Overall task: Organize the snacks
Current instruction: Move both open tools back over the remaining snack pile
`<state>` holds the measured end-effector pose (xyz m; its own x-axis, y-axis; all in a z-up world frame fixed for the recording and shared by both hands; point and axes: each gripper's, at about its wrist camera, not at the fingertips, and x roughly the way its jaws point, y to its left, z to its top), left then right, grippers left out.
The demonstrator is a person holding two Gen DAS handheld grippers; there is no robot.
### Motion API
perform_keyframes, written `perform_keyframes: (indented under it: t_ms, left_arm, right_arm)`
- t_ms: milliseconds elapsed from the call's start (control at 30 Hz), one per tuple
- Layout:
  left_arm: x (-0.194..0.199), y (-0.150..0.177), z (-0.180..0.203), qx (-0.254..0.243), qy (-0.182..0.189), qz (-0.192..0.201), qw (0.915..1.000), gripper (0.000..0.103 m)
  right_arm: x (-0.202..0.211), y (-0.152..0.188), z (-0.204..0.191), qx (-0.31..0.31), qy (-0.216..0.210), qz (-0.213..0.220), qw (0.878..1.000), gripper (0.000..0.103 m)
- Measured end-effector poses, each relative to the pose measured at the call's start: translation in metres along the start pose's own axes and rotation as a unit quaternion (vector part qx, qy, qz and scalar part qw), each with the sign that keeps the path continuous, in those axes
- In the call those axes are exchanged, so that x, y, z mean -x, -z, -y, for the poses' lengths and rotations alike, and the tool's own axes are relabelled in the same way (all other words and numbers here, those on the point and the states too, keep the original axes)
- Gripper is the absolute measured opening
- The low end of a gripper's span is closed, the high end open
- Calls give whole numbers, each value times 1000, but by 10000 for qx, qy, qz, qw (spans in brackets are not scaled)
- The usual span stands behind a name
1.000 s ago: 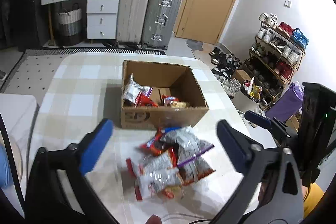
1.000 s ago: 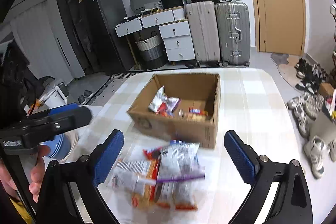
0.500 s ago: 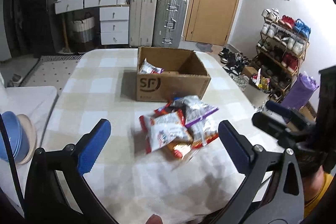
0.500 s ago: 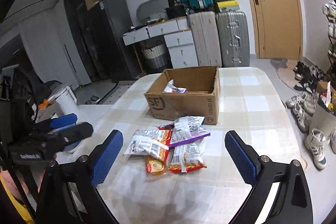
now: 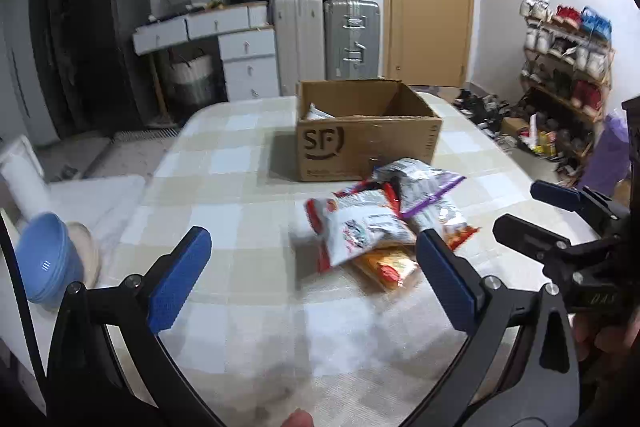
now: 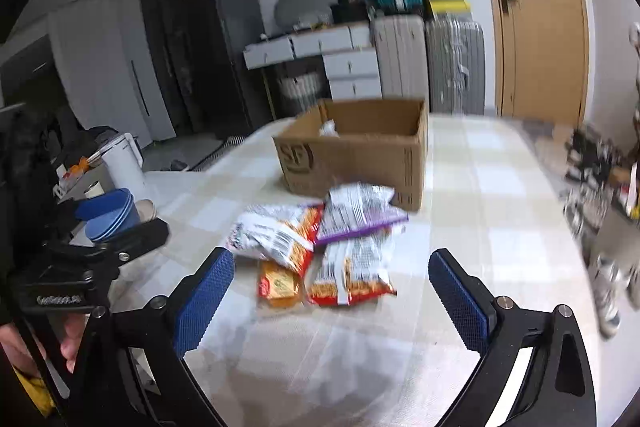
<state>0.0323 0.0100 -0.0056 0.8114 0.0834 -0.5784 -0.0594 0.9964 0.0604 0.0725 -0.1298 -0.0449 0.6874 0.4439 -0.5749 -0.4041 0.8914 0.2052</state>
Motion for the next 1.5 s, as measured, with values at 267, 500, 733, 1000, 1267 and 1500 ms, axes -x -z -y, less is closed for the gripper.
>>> perform_keyframes:
  t_ms: [267,500,733,1000,1267,1500]
  left_arm:
    - [-4,-9,-1,248,55,379,9990,102]
    - [-17,-6,0,335,188,201,9991,102]
    - [-23,-2,2,335,132,181,9992,102]
    - [-46,2,-13,695,349,-232,9967,102]
    - [-85,0,-27,1077,775,-687,9888,102]
    - [-128,-4,-31,1380,1146,-1140,9771,102]
  right_arm:
    - [1,-10,11,-459,-18,254,9986,99]
    - [4,-11,6,-394,-47,298,9988,100]
    - [3,-9,12,-549,-42,236,9982,99]
    - [-4,-8,16,-598,63,88,9982,99]
    - [-21,-6,16,-569,116,-167,9982,99]
    - [-37,-8,26,-785,38,-414,9960,99]
